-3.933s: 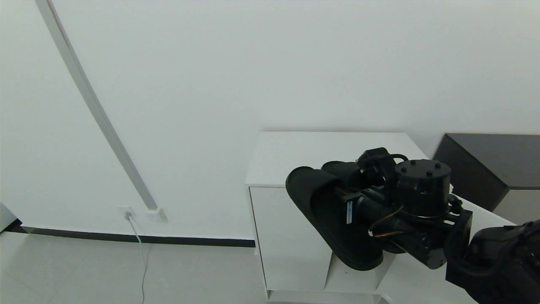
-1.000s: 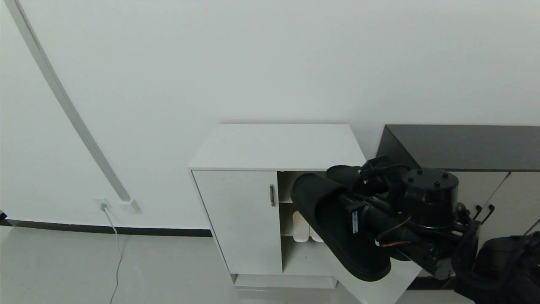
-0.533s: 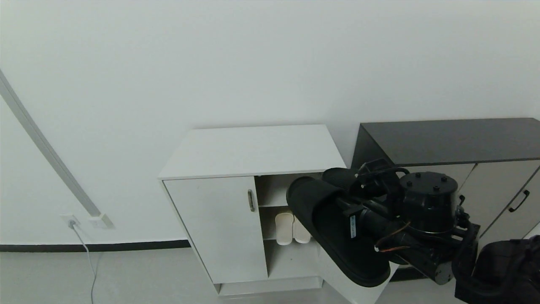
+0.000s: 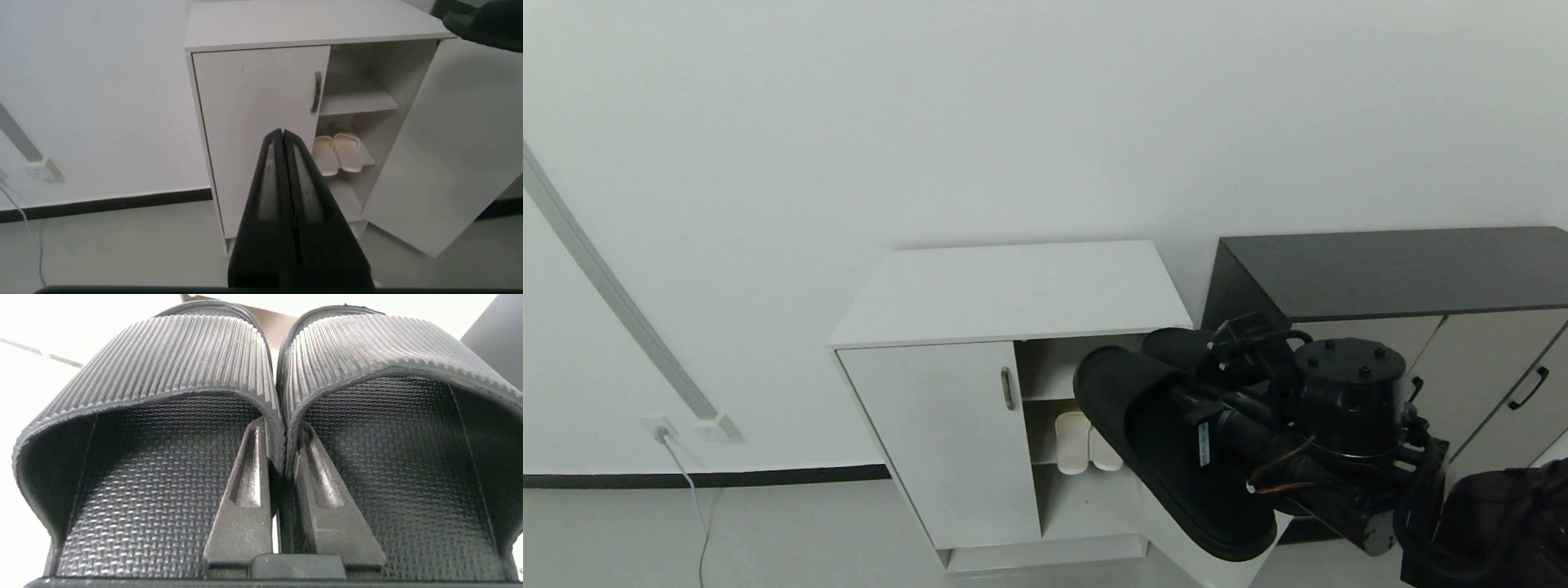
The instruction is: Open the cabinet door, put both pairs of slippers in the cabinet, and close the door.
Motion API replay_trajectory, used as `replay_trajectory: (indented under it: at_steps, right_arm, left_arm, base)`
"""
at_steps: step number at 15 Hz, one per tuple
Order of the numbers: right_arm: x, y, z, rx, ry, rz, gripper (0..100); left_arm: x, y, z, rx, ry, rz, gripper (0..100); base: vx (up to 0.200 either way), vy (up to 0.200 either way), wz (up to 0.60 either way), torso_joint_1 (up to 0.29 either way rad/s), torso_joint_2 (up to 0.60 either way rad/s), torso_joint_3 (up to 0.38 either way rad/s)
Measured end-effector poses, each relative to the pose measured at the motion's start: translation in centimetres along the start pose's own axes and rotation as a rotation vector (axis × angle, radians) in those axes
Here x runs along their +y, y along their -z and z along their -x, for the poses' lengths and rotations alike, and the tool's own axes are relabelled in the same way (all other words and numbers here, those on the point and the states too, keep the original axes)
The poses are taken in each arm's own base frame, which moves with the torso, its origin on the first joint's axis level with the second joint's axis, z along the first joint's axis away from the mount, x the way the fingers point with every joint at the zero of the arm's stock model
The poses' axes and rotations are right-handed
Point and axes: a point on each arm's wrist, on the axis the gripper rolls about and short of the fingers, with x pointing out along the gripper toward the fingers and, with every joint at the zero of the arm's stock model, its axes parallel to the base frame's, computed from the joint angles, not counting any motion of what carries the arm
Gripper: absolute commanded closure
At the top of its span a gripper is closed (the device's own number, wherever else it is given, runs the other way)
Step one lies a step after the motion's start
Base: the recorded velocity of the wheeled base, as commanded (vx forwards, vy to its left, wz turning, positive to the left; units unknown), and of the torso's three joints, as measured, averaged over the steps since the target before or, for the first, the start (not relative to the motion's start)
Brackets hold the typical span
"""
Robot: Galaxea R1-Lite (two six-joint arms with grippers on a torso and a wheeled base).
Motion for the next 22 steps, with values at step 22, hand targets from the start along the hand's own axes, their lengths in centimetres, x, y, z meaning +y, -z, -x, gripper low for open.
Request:
replay_trajectory:
  at_steps: [22]
  right_arm:
    - [1.07,0.82,0.41,0.008,-0.040,0.010,100]
  left_arm:
    - [0.00,0.00,0.00,0.000,0.000,0.000,100]
  base:
    - [0.000,0.000,0.00,-0.138,0.33,0.186]
